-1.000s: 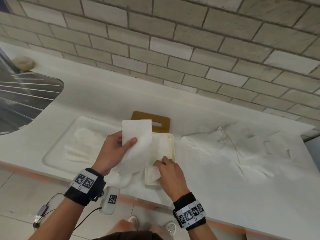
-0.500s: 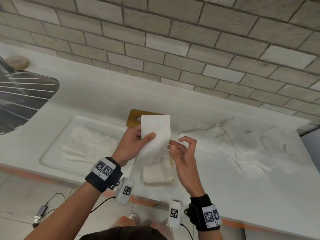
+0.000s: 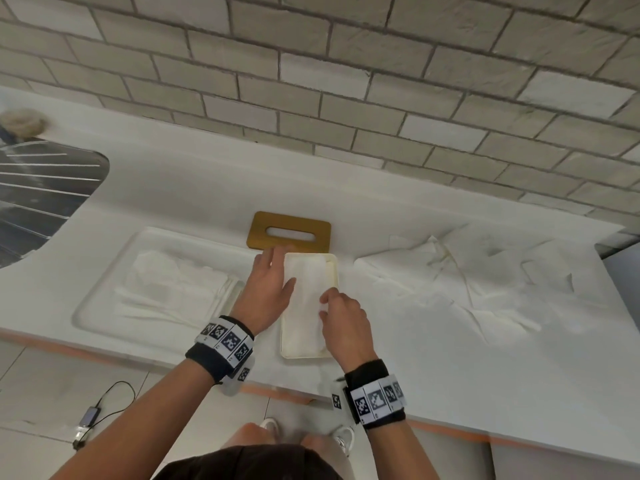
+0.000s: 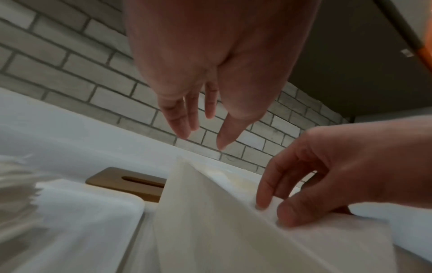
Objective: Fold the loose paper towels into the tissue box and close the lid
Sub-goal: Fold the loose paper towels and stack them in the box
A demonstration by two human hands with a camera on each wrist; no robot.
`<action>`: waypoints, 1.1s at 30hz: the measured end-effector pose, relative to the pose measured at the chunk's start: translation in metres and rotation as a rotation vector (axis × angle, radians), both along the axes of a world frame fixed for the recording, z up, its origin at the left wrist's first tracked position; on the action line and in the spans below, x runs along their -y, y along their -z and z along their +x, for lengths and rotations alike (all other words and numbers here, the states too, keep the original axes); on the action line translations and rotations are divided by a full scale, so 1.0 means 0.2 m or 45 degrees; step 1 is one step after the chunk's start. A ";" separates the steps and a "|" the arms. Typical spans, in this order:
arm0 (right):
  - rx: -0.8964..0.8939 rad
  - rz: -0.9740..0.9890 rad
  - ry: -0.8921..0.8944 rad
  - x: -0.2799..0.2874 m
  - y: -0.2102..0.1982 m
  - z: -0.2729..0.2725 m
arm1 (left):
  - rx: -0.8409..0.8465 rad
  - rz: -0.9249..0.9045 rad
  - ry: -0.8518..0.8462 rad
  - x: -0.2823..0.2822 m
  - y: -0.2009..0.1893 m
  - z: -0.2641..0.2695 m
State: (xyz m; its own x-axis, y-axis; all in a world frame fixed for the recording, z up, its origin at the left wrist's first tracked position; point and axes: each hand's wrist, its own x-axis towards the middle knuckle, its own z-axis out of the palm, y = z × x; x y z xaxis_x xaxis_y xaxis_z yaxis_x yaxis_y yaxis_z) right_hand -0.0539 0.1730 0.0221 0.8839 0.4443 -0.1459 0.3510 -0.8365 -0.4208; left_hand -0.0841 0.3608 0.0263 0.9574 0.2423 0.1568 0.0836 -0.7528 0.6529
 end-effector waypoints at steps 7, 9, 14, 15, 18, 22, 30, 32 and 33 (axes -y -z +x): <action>-0.031 0.016 -0.024 0.04 -0.02 0.00 | -0.546 0.682 0.531 0.11 0.03 0.07; 0.007 0.185 0.073 0.12 -0.07 0.07 | -0.755 0.891 0.597 0.14 0.08 0.08; 0.060 0.150 0.234 0.39 -0.04 0.43 | -0.864 0.896 0.536 0.19 0.08 0.09; 0.051 0.111 0.235 0.44 0.01 0.52 | -0.846 0.809 0.498 0.20 0.05 0.09; 0.075 -0.066 0.190 0.55 0.15 0.76 | -0.587 0.531 0.325 0.26 -0.05 0.07; 0.071 -0.209 0.094 0.64 0.28 0.94 | -0.272 0.305 0.137 0.41 -0.17 0.03; -0.081 -0.035 0.134 0.71 0.20 1.15 | -0.159 0.050 0.019 0.59 -0.17 0.04; -0.194 0.207 0.126 0.68 0.10 1.16 | -0.143 -0.023 -0.009 0.60 -0.17 0.06; -0.239 0.340 0.118 0.67 0.02 1.14 | -0.139 -0.082 -0.023 0.61 -0.18 0.07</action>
State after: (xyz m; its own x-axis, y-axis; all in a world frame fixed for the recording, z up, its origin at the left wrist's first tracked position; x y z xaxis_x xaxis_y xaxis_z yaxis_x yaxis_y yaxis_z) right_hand 0.1741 0.0396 0.0182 0.8911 0.4079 -0.1991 0.1743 -0.7125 -0.6797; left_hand -0.0704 0.2383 0.0619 0.9633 0.2659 0.0353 0.1702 -0.7075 0.6859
